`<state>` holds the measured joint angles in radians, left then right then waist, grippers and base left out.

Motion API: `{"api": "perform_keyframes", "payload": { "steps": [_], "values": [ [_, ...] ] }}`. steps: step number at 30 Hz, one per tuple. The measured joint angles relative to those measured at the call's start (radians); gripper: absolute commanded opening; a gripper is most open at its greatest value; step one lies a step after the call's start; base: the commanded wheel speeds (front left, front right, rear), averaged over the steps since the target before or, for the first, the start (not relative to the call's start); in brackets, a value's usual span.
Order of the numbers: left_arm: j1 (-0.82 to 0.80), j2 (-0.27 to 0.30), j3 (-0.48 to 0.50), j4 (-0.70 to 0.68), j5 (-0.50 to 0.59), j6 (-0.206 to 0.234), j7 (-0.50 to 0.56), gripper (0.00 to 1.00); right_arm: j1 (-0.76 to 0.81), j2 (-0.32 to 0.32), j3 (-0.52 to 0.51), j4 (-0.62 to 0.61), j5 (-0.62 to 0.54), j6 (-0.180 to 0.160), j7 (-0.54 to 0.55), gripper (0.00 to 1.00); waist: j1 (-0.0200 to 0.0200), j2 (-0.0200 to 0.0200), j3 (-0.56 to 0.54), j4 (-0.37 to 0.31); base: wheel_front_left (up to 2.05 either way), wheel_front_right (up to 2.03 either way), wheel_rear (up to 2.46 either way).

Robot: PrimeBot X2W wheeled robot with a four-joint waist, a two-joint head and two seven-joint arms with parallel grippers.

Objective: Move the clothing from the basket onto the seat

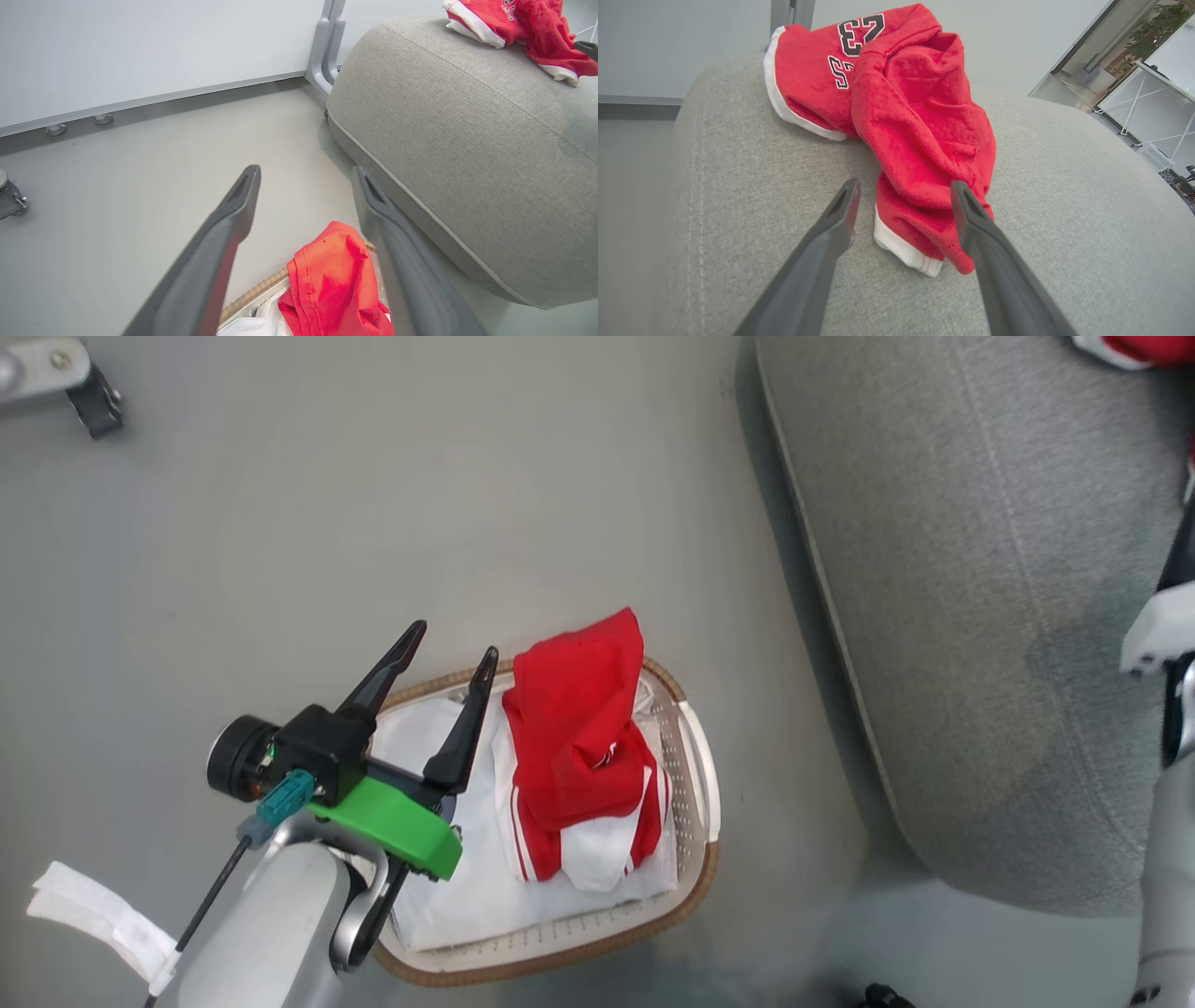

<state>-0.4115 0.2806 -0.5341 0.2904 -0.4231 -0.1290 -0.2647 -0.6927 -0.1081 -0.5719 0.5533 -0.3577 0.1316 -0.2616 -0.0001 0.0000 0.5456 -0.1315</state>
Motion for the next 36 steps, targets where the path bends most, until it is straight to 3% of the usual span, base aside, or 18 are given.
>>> {"api": "perform_keyframes", "payload": {
  "steps": [10, 18, 28, 36],
  "values": [
    [0.091, -0.053, 0.122, 0.059, 0.014, 0.000, 0.000, 1.00, 0.217, 0.006, 0.203, -0.147, 0.213, 0.000, 0.000, 1.00, 0.0000, 0.0000, -0.174, 0.008, 0.00, 0.00, 0.00],
    [0.156, -0.083, 0.242, 0.135, 0.069, 0.000, 0.000, 1.00, 0.312, 0.029, 0.343, -0.181, 0.341, 0.000, 0.000, 1.00, 0.0000, 0.0000, -0.287, 0.063, 0.00, 0.00, 0.00],
    [0.215, -0.128, 0.402, 0.119, 0.162, 0.000, 0.000, 1.00, 0.381, 0.057, 0.505, -0.208, 0.394, 0.000, 0.000, 1.00, 0.0000, 0.0000, -0.366, 0.169, 0.00, 0.00, 0.00],
    [0.280, -0.159, 0.472, 0.057, 0.212, 0.000, 0.000, 1.00, 0.444, 0.059, 0.545, -0.212, 0.425, 0.000, 0.000, 1.00, 0.0000, 0.0000, -0.422, 0.199, 0.00, 0.00, 0.00]
  ]
}}
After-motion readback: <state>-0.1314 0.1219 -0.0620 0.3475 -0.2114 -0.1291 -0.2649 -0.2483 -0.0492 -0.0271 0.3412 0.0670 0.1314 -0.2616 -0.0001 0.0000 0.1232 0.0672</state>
